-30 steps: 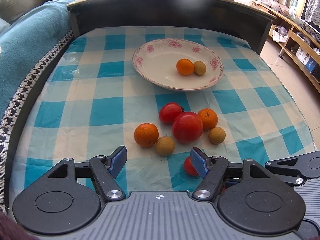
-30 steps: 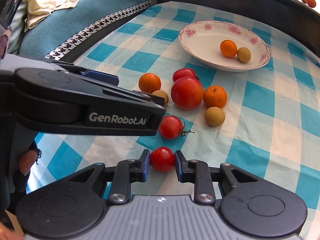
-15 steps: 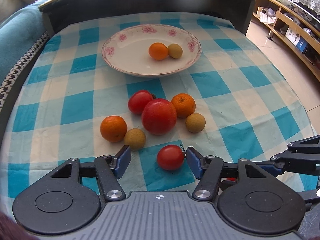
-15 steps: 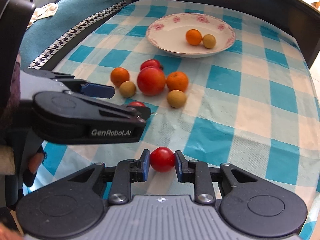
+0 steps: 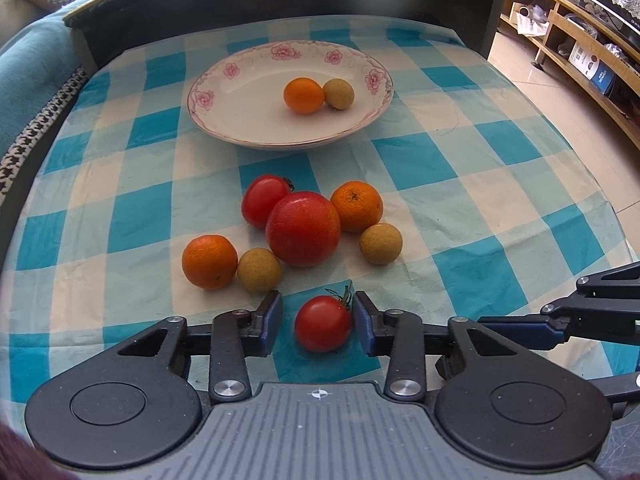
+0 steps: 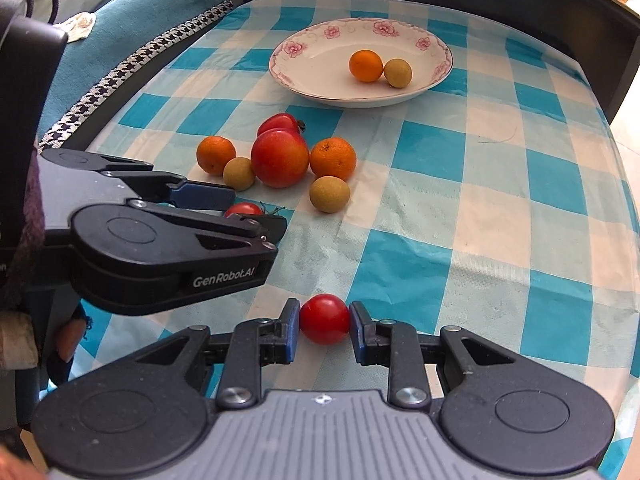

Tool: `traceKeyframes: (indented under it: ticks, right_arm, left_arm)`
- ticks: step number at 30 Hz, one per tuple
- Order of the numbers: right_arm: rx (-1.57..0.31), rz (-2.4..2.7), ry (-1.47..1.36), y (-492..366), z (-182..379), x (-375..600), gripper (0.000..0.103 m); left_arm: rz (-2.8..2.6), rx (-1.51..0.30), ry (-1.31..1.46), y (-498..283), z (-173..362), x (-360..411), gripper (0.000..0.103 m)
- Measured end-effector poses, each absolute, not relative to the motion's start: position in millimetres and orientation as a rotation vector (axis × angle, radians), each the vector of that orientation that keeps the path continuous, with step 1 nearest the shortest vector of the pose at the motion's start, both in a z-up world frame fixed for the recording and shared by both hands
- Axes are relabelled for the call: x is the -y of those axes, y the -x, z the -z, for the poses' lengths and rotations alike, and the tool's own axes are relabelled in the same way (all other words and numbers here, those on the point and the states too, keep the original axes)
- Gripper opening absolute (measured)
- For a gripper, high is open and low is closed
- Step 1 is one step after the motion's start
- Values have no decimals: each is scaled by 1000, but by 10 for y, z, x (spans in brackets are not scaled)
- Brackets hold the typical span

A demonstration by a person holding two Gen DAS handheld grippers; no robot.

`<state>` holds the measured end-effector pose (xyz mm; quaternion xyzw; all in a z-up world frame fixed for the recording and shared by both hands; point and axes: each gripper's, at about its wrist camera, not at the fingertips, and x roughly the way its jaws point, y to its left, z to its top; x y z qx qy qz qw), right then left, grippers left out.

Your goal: Organize fruits

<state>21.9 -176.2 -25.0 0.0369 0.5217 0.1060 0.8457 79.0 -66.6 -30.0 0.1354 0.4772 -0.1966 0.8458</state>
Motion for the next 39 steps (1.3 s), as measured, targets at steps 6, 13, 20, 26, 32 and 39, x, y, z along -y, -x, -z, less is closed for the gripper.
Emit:
traceKeyframes:
  ticks: [6, 13, 20, 26, 32, 39]
  right_arm:
    - [-1100, -224, -77, -224, 248, 1766, 29]
    - [-1101, -224, -77, -227, 243, 1770, 29]
    - [-1100, -224, -74, -226, 244, 1770, 29]
    - [-1100, -223, -72, -224, 239, 1768, 29]
    - [-1091, -222, -66, -223, 213, 1765, 29]
    - [-1095, -215, -61, -234, 237, 1770, 29]
  left_arm:
    - [425, -1007, -292, -767, 295, 681, 37]
    - [425, -1008, -296, -757, 291, 682, 37]
    - [421, -1005, -300, -741, 279, 660, 36]
    - [411, -995, -297, -713, 228, 617, 36]
    - [401, -1002, -285, -668, 211, 547, 36]
    - [389, -1022, -265, -668, 274, 482, 37]
